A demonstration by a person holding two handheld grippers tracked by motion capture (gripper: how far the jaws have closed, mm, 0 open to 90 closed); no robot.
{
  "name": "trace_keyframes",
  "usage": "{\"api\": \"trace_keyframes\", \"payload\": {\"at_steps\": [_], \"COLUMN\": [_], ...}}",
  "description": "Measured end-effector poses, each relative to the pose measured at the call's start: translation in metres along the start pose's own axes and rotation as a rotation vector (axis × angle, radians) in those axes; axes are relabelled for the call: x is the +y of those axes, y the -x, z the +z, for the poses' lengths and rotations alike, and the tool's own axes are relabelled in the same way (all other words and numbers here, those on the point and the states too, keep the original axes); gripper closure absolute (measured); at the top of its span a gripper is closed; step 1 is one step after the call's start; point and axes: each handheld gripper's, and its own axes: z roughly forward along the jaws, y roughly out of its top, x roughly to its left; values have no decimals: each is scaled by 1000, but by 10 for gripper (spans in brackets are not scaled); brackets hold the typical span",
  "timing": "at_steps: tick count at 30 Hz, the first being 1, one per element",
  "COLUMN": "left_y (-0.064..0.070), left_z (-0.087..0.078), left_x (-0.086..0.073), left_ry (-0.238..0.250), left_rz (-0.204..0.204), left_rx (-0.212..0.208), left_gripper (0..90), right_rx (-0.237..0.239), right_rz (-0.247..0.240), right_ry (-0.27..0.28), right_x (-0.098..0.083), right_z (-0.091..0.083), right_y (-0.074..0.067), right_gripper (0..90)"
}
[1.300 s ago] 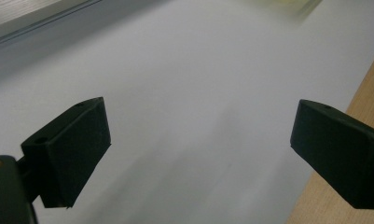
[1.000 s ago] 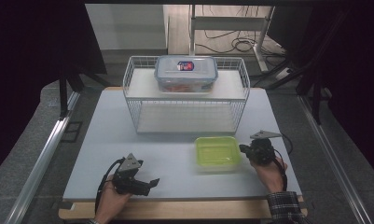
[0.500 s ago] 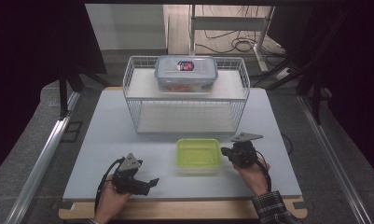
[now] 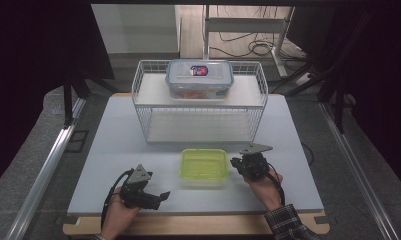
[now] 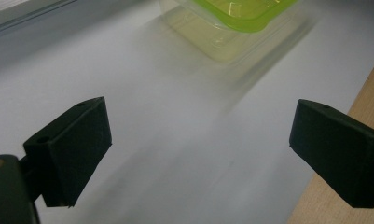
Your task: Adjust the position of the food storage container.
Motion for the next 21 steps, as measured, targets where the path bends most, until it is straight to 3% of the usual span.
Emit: {"api": "trace_keyframes", "payload": {"at_steps": [16, 21], "left_y": [-2, -2], "left_z": [-1, -1], "left_x": [-2, -3], "left_ry": [-11, -15], "left_rz": [15, 16], "left_rx": [15, 15], "left_gripper": [53, 53], "right_rx": [3, 25], "right_rz": [-15, 0], "right_ry": [36, 50], "right_x": [-10, -12], "right_z": [-19, -18], "right_y": [5, 7], "right_gripper": [273, 185]}}
